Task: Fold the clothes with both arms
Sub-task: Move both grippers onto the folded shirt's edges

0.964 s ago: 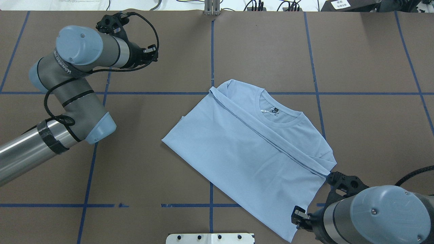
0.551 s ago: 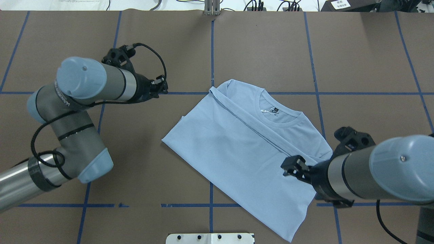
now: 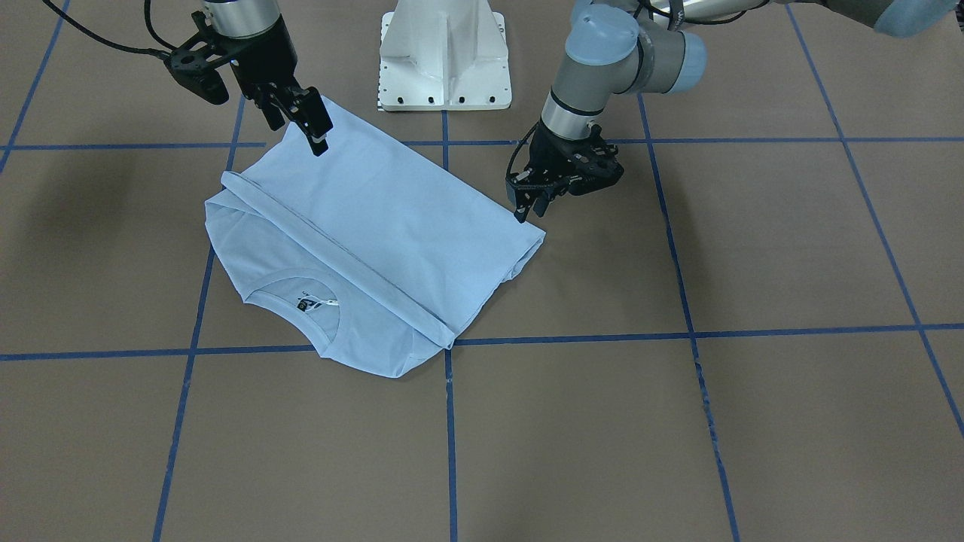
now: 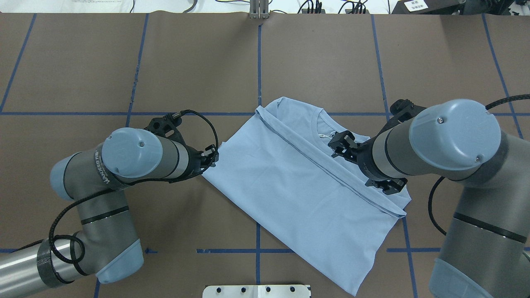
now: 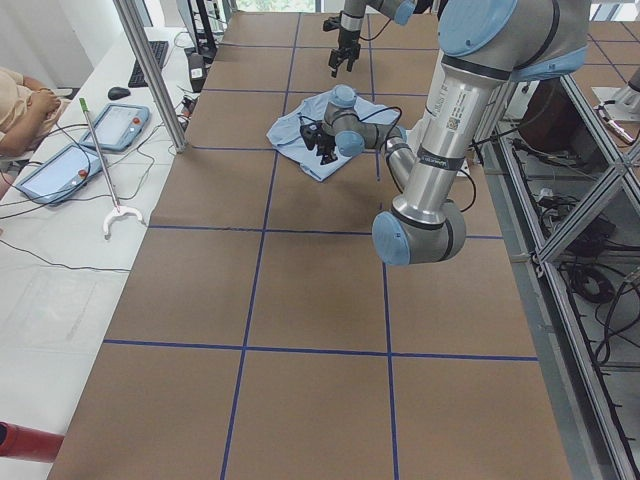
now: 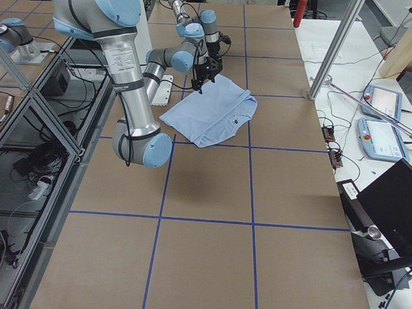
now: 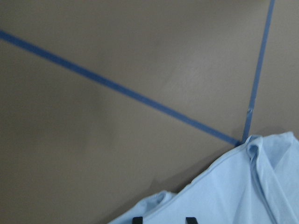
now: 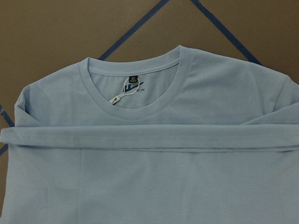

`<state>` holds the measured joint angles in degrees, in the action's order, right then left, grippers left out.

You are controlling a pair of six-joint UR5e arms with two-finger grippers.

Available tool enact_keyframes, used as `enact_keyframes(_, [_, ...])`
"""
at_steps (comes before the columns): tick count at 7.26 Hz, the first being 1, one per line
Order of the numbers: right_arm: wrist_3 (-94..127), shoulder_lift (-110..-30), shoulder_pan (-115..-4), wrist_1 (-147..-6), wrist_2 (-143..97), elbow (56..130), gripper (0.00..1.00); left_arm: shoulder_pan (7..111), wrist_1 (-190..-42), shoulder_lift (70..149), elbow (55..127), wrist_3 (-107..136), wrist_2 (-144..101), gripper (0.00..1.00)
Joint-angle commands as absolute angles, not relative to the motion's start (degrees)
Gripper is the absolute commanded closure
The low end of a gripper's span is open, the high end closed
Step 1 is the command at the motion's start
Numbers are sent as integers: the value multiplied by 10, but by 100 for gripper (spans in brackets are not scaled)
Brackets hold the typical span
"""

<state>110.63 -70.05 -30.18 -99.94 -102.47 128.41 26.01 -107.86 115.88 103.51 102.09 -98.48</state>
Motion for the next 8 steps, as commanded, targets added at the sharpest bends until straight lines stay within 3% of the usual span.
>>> enact_keyframes(1, [1104,-698,-304,-998,-1024,1280,0,253,-1079,1166,1006,1014,-965,55])
enact_keyframes(8, [1104,-701,-303,-998,-1023,1270,0,250,-1083,1167,978,1013,-961,55])
